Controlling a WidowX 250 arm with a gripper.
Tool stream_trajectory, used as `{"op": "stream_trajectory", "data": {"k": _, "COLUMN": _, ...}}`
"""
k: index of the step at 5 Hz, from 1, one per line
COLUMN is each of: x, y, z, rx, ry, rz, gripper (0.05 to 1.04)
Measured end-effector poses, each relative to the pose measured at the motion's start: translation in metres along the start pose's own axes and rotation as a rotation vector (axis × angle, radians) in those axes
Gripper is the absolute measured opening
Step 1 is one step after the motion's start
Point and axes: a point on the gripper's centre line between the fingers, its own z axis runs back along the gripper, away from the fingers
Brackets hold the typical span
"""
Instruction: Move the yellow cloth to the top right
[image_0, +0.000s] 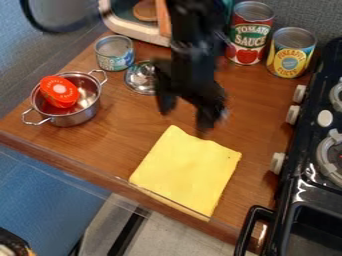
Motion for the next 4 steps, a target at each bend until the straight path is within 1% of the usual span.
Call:
{"op": "stream_trajectory", "data": {"k": 1, "x": -0.014, "y": -0.017, "z": -0.008, "rx": 0.02, "ry": -0.017, "rz": -0.012, "gripper": 1.0}}
{"op": "stream_trajectory", "data": {"k": 2, "x": -0.023, "y": -0.015, "z": -0.018, "rx": 0.045, "ry": -0.032, "rz": -0.005, "gripper": 1.0}}
{"op": "stream_trajectory", "data": {"k": 3, "x": -0.033, "y": -0.007, "z": -0.023, "rx": 0.061, "ry": -0.044, "rz": 0.029, "gripper": 1.0}}
{"op": "stream_trajectory", "data": {"k": 4, "x": -0.04, "y": -0.005, "z": -0.031, "rx": 0.06, "ry": -0.029, "rz": 0.057, "gripper": 1.0}}
